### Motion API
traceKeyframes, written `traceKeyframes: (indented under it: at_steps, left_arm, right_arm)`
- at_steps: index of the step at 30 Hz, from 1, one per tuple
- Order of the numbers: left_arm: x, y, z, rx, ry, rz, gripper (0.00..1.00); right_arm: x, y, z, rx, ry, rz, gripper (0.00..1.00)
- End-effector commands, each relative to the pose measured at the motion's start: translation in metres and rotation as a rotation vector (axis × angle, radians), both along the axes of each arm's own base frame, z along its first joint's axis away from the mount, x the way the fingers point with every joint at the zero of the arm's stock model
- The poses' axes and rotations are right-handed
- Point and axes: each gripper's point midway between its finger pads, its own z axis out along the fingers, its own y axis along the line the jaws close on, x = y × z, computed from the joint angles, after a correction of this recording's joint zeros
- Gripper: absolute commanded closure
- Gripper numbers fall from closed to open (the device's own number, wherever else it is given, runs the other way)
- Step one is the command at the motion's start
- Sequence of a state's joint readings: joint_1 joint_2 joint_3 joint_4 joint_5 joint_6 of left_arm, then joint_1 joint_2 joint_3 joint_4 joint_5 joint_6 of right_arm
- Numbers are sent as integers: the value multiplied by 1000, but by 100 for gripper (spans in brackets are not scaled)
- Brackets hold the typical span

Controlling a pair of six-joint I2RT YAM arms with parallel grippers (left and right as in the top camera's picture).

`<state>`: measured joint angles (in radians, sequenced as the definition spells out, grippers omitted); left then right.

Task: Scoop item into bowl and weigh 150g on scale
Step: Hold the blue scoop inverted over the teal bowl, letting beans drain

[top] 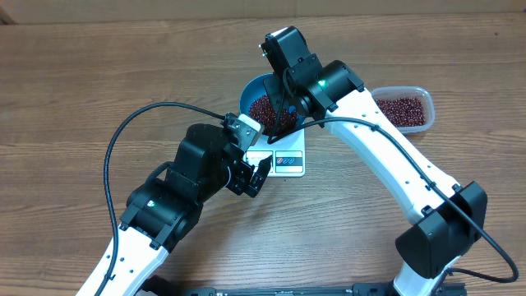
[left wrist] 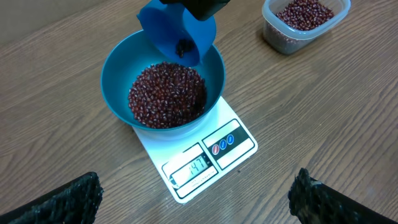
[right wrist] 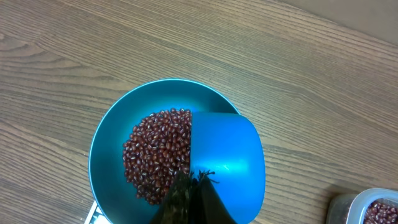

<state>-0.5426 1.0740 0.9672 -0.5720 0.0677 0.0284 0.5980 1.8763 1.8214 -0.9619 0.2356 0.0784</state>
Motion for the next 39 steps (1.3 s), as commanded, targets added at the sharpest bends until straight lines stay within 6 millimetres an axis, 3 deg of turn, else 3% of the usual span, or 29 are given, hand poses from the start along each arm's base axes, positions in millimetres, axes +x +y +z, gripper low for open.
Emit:
traceKeyframes:
  at_steps: [1,39]
  left_arm:
    - [0,1,-4,1,11,6,0]
    - [0,1,-4,1,11,5,0]
  right_arm:
    - [1,0,38,48,-80,-6,96]
    - [-2,-2,36,38,-67,-6,96]
